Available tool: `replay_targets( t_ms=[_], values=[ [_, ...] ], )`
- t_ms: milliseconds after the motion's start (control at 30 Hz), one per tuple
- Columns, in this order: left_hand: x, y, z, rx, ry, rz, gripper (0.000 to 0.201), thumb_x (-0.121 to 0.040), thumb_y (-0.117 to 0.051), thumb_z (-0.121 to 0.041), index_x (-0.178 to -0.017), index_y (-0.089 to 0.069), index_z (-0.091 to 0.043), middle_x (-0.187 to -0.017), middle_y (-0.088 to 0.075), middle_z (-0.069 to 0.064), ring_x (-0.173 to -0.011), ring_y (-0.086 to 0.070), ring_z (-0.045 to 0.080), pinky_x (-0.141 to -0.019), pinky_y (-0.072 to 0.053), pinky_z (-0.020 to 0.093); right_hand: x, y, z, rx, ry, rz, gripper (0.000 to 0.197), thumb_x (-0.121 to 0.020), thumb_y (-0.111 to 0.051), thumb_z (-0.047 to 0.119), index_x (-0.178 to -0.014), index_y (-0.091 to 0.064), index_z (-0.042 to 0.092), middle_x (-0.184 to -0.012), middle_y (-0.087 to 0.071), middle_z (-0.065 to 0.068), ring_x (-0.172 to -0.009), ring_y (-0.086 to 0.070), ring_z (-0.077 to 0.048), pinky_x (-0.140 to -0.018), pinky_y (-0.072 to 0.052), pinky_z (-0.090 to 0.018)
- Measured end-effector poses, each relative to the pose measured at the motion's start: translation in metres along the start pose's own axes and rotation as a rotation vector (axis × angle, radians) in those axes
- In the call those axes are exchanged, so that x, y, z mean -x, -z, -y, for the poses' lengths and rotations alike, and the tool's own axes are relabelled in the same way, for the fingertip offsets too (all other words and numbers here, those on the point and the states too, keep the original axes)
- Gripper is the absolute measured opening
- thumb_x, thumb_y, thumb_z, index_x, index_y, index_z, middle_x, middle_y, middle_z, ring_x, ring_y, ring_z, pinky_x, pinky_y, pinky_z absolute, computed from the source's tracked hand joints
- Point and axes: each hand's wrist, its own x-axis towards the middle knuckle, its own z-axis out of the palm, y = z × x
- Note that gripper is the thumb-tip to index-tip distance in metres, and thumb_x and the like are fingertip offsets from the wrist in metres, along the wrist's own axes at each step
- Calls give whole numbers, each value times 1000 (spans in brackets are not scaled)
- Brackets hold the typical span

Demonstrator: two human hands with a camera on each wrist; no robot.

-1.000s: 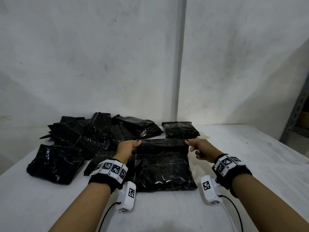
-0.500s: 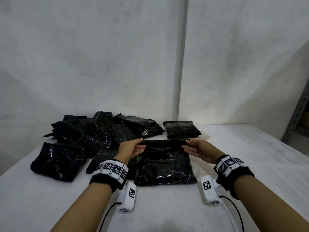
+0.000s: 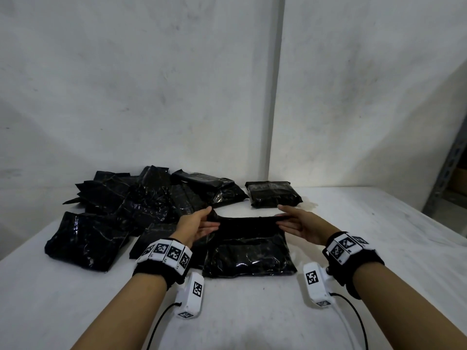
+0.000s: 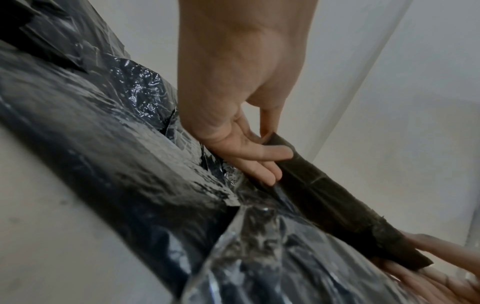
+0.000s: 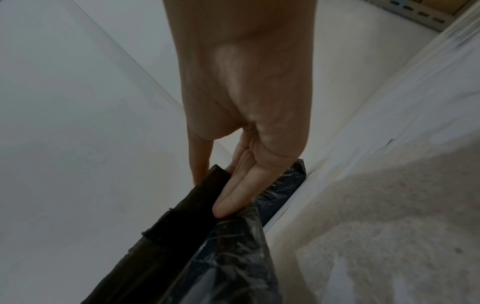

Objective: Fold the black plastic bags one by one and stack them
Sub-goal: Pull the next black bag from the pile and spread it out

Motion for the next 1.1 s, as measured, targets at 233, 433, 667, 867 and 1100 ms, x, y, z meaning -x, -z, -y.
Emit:
replay_targets(
  t_ms=[233, 433, 667, 867, 1100],
  values=[
    [-2, 10, 4, -136, 35, 95, 11, -84, -67, 1, -94, -68, 4, -78, -71, 7, -57, -68, 8, -52, -52, 11, 5, 8, 2, 113, -88, 65, 12, -85, -69, 10, -97, -71, 10, -91, -70, 0, -79, -66, -6, -72, -51, -13],
    [0, 14, 7, -216, 35, 124, 12, -87, -63, 1, -97, -68, -3, -80, -67, 2, -62, -63, 6, -56, -54, 12, 10, 8, 3, 98, -113, 90, 19, -90, -61, 1, -103, -70, 13, -98, -71, -5, -81, -71, -13, -67, -58, -20],
    [-1, 13, 16, -208, 90, 152, 9, -92, -56, 2, -91, -64, -3, -90, -65, 12, -72, -66, 23, -56, -59, 26, 7, 0, -5, 77, -91, 51, 18, -94, -52, -6, -101, -60, 8, -94, -66, -11, -71, -71, -20, -62, -60, -29],
    [-3, 12, 17, -176, 172, 172, 11, -96, -47, 3, -94, -58, -2, -96, -60, 14, -84, -59, 34, -88, -45, 49, 1, 0, -22, 48, -113, -16, 32, -88, -58, -9, -117, -48, 1, -97, -63, -16, -85, -63, -24, -53, -59, -30],
    [-4, 11, 20, -196, 200, 159, 14, -95, -46, 7, -89, -55, -2, -90, -58, 13, -81, -58, 29, -84, -48, 48, 1, 3, -25, 92, -149, -37, 25, -88, -60, -7, -107, -52, 6, -94, -64, -11, -84, -64, -20, -59, -59, -26]
  ],
)
